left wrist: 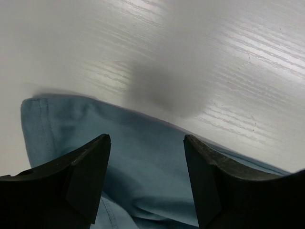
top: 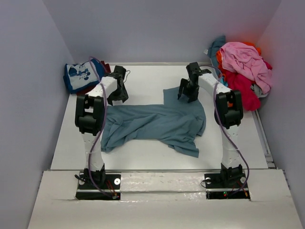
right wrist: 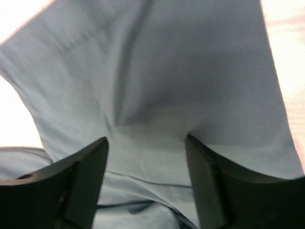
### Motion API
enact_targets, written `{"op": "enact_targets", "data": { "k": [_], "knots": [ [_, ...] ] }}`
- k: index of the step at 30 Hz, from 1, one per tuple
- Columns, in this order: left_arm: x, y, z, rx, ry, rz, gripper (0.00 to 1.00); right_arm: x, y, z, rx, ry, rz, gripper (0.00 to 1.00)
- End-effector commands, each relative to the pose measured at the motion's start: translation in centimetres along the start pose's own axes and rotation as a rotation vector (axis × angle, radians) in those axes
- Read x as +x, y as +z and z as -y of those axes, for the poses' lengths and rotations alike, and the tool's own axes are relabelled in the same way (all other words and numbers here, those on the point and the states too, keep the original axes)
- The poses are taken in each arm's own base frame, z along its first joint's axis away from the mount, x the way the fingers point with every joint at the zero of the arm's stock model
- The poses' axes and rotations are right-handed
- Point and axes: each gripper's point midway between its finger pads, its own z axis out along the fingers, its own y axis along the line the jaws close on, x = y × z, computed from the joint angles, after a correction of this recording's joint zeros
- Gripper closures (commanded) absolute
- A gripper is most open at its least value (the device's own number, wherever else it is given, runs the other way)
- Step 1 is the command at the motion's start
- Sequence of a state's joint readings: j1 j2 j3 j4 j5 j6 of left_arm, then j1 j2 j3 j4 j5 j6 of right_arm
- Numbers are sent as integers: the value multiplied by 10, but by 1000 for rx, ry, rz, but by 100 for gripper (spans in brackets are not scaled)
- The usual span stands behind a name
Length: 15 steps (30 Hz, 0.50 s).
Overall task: Fold and stack the t-shirts
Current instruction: Flatten out the tshirt
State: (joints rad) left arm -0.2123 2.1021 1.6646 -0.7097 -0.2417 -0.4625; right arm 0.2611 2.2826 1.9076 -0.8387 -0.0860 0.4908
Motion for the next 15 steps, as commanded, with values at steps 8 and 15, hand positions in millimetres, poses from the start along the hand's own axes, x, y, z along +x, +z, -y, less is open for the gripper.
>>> {"op": "enact_targets", "data": {
  "k": [8, 15],
  "knots": [
    [-25, -65, -17, 24, -40, 124, 25, -50, -38, -20, -23, -19, 141, 21],
    [18, -45, -25, 26, -50, 39, 25, -48, -46, -17, -12, -29, 151, 20]
  ]
}}
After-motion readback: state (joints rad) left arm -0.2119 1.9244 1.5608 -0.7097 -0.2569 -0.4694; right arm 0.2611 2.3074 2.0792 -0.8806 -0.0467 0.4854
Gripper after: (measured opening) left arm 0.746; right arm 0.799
